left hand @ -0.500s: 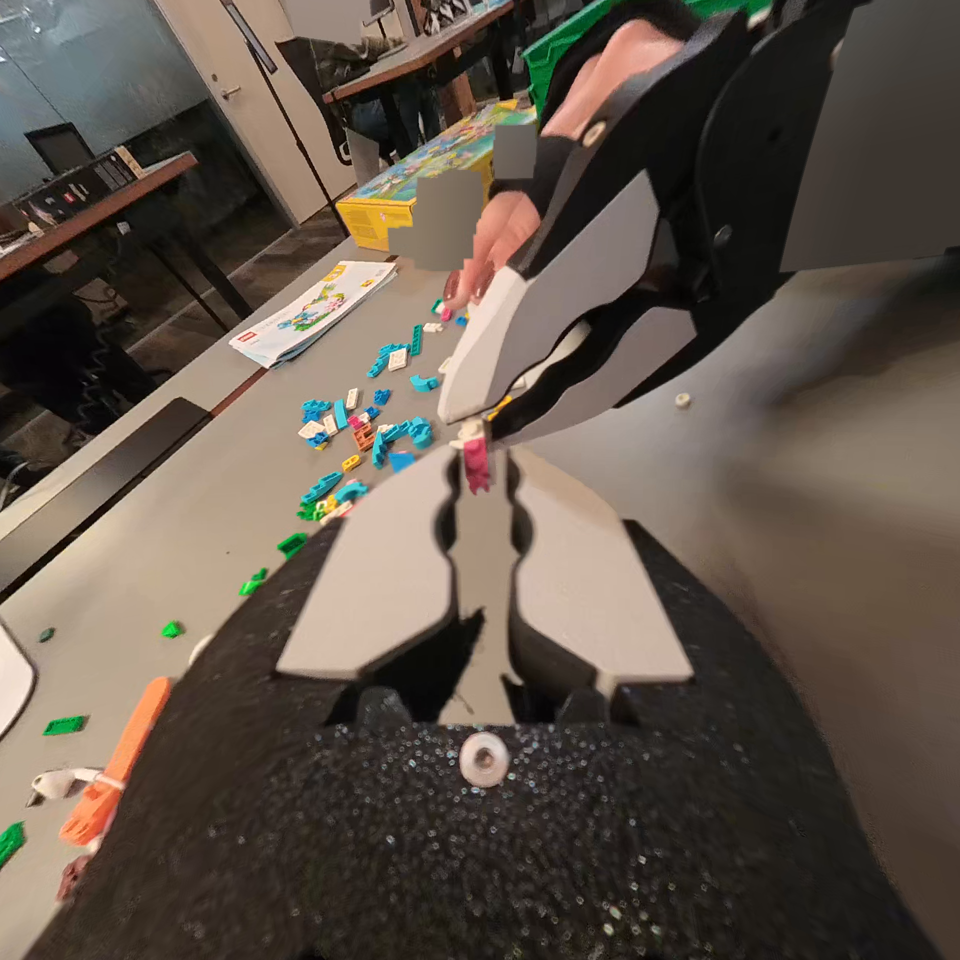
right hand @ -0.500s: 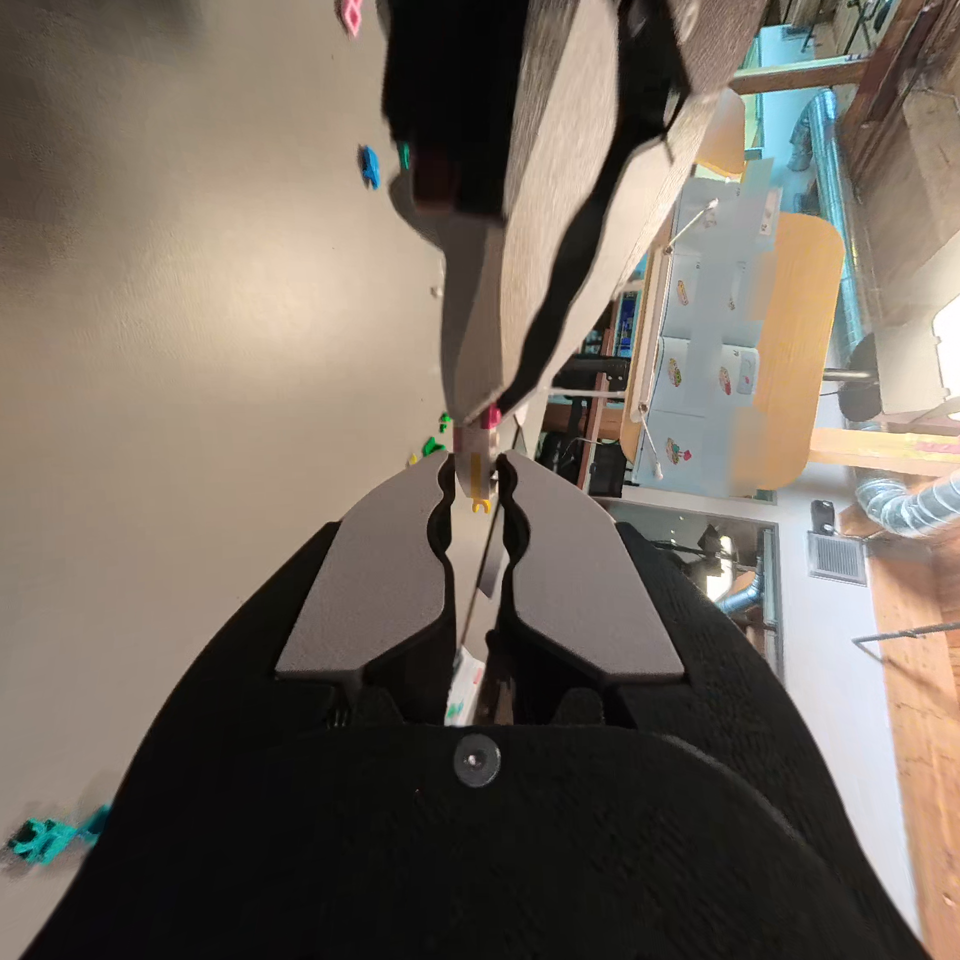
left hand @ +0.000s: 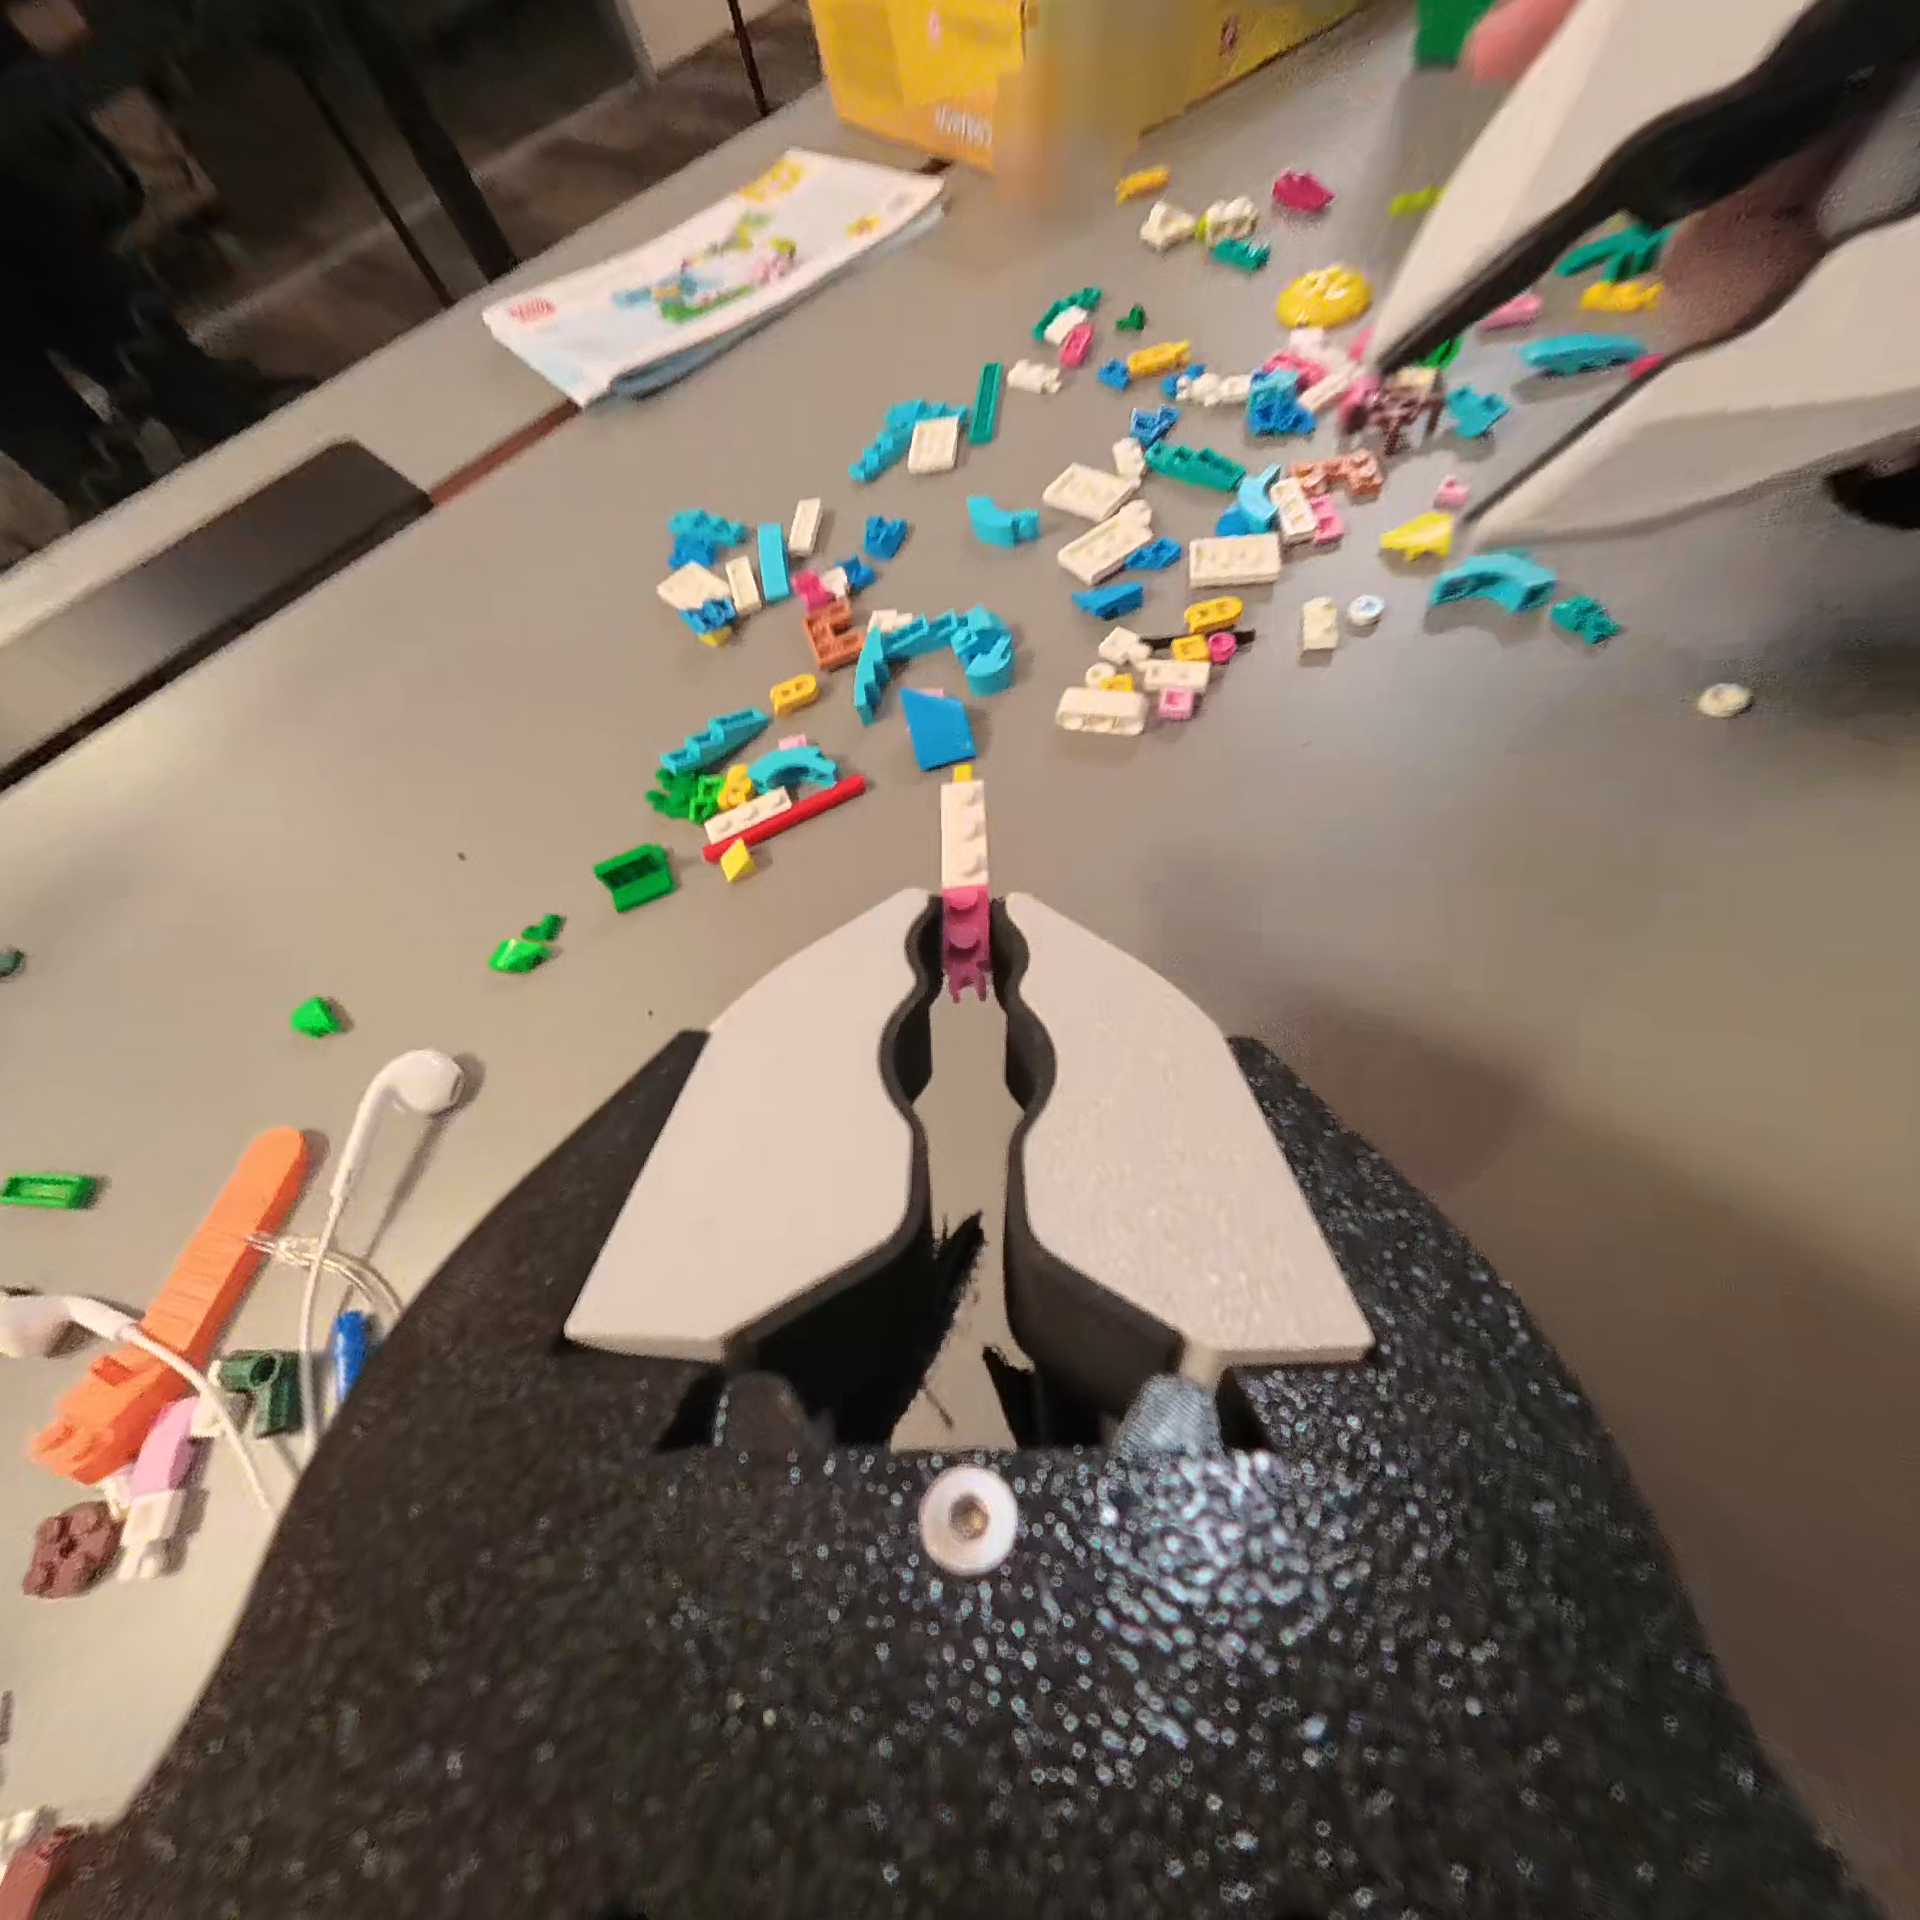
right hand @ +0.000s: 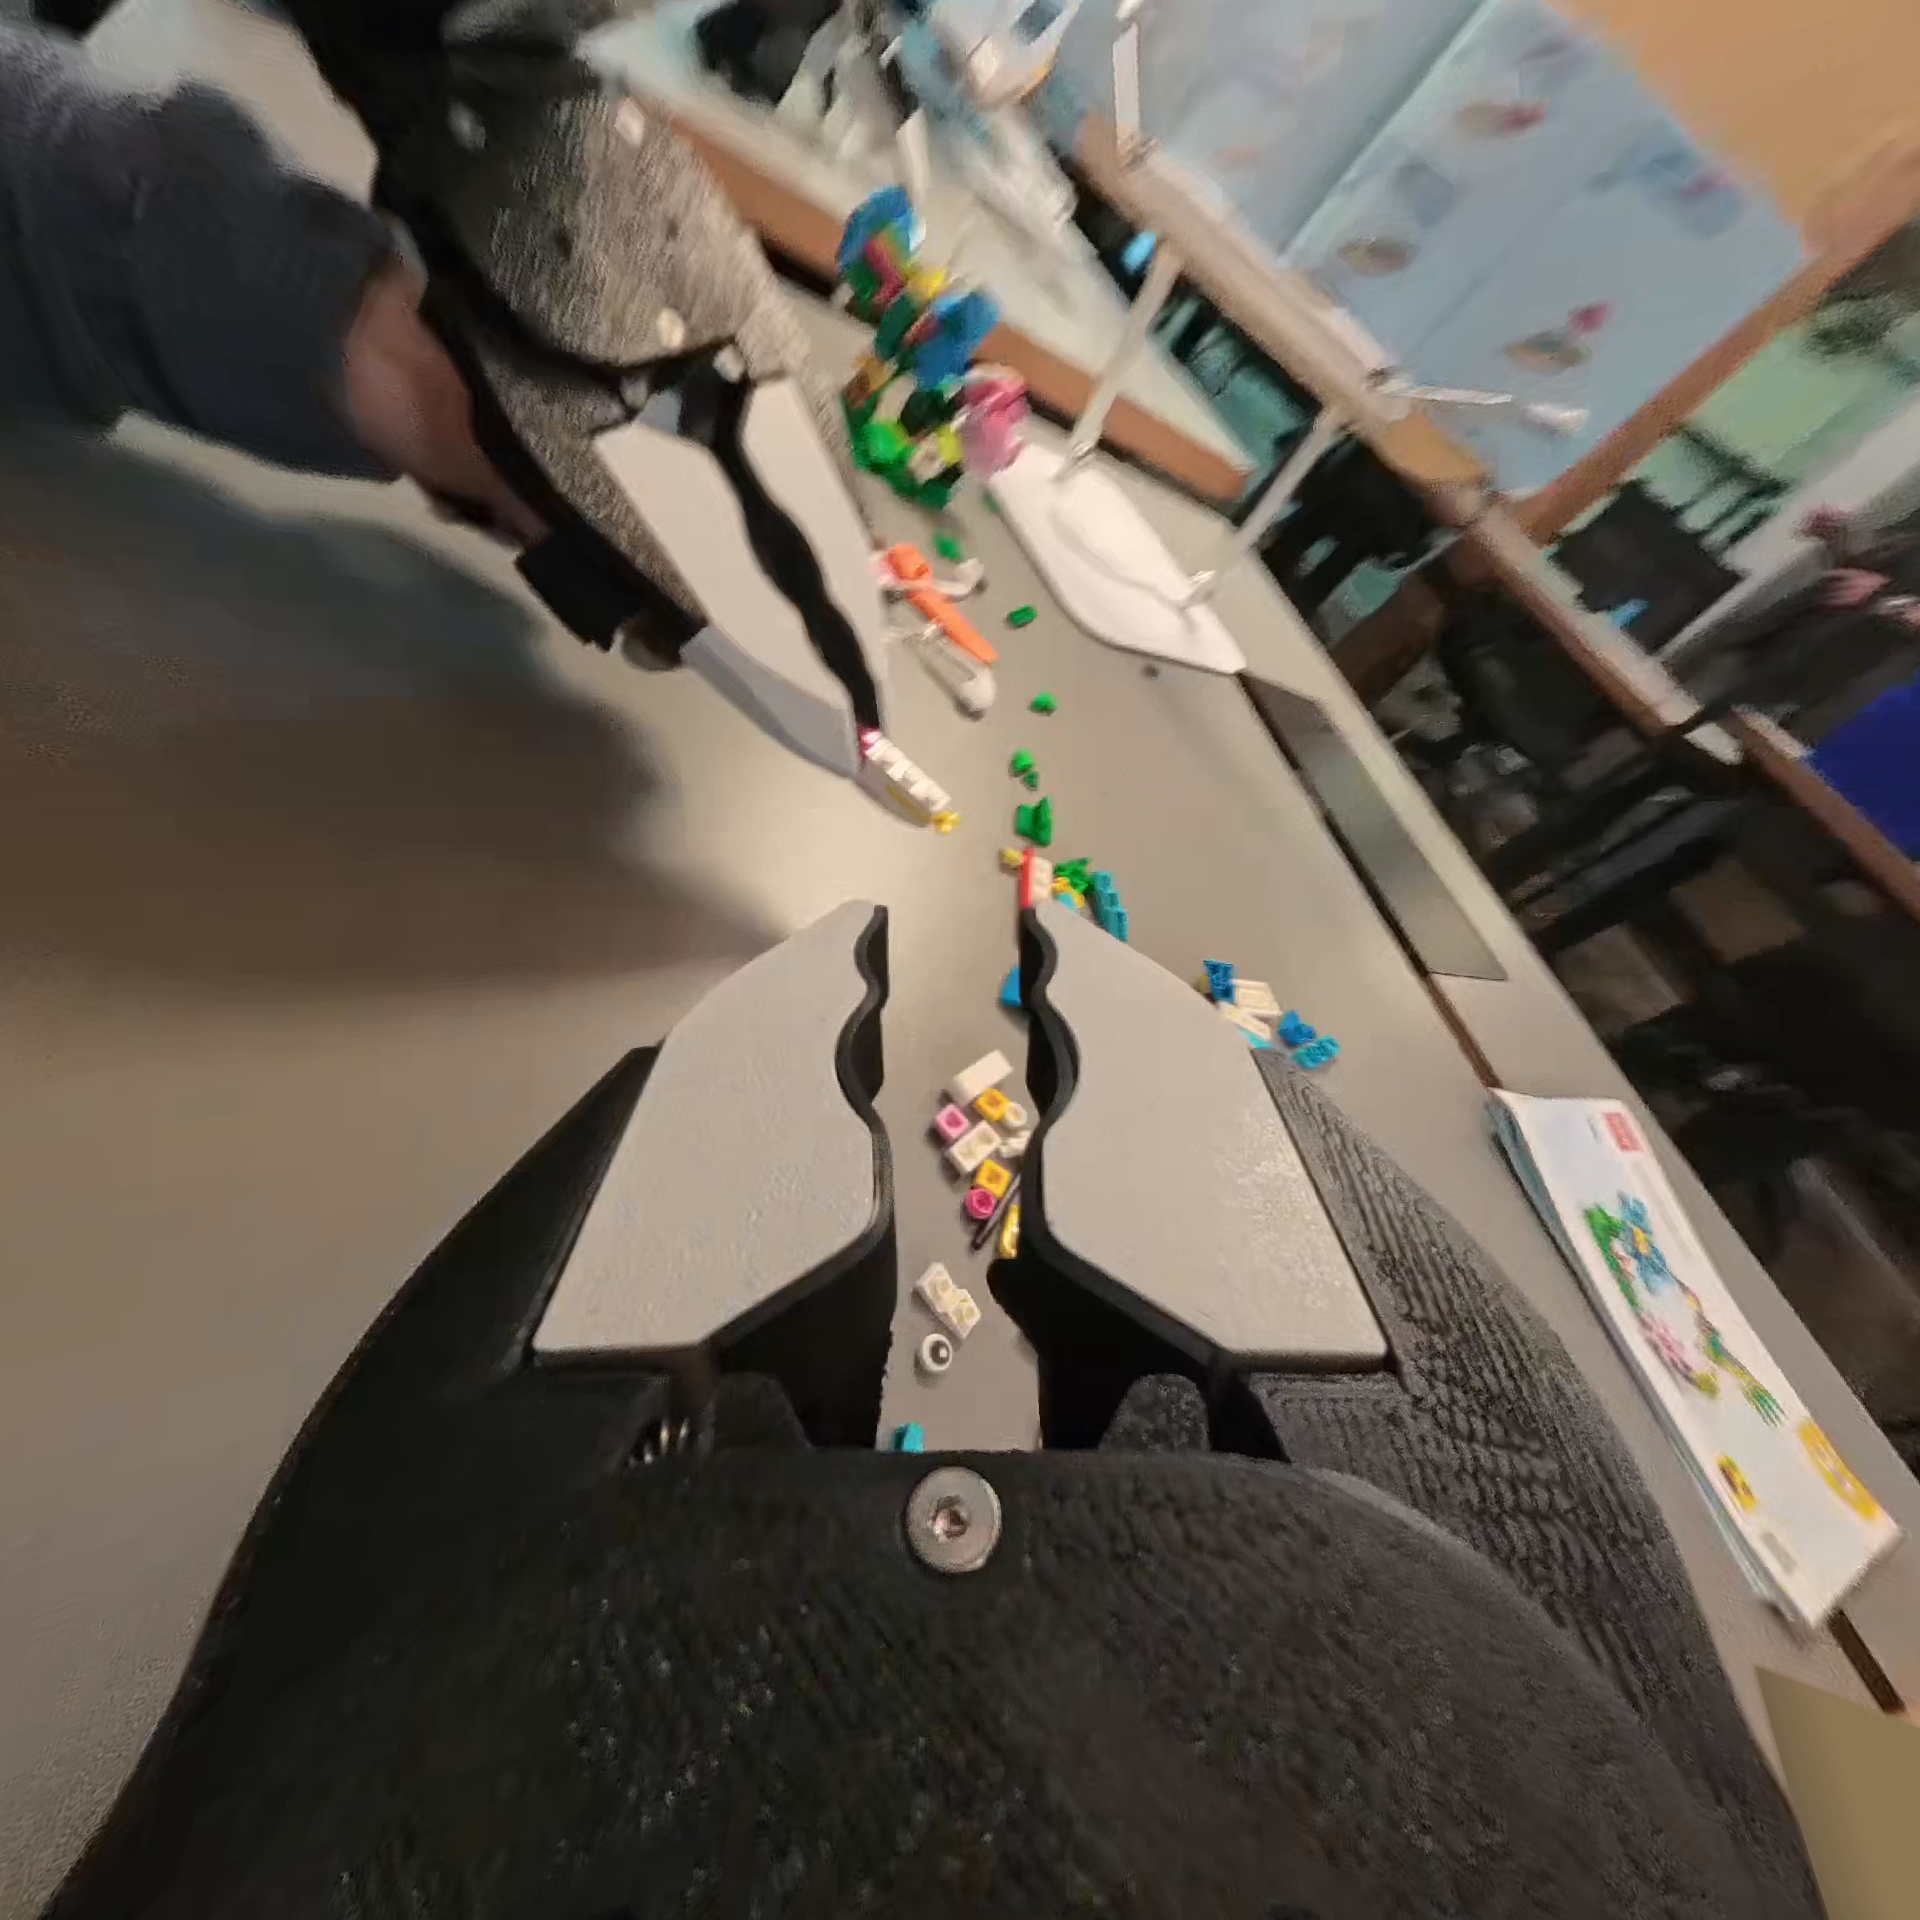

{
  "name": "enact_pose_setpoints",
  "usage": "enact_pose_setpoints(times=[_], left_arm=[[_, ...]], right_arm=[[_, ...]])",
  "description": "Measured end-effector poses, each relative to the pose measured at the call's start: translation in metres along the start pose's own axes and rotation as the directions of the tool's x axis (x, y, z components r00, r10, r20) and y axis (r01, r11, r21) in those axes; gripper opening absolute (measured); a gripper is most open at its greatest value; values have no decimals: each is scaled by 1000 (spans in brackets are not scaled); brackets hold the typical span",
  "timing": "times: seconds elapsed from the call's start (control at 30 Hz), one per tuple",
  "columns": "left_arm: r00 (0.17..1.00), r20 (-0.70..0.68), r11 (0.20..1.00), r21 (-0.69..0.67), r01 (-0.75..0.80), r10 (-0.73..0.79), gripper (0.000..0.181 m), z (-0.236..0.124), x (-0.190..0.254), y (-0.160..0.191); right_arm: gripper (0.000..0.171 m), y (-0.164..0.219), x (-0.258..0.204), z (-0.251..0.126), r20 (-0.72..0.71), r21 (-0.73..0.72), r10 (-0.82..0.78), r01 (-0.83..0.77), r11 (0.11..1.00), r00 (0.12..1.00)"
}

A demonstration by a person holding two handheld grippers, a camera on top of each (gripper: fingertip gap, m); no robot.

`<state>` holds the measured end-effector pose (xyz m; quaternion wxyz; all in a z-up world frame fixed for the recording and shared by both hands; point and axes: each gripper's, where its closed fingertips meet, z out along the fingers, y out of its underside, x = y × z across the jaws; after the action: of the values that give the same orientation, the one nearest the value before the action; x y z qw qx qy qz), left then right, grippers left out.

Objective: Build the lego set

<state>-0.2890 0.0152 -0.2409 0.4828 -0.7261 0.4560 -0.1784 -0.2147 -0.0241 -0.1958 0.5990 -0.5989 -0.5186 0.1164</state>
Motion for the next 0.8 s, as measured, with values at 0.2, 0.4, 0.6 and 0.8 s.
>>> enact_pose_setpoints(times=[0.2, 0.4, 0.6, 0.8], left_arm=[[999, -34, 996, -89, 16, -19, 9, -2, 6, 14], [998, -26, 993, -107, 46, -49, 8, -3, 5, 24], [996, -33, 988, -131, 78, -83, 8, -1, 4, 32], [998, -33, 982, -182, 53, -60, 8, 2, 7, 42]], right_arm=[[14, 0, 27, -24, -292, 144, -25, 70, 987, 956], [7, 0, 24, -30, -400, 155, -152, 230, 961, 904], [5, 5, 30, -31, -397, 170, -84, 164, 972, 914], [4, 10, 37, -32, -387, 186, -14, 93, 978, 922]])
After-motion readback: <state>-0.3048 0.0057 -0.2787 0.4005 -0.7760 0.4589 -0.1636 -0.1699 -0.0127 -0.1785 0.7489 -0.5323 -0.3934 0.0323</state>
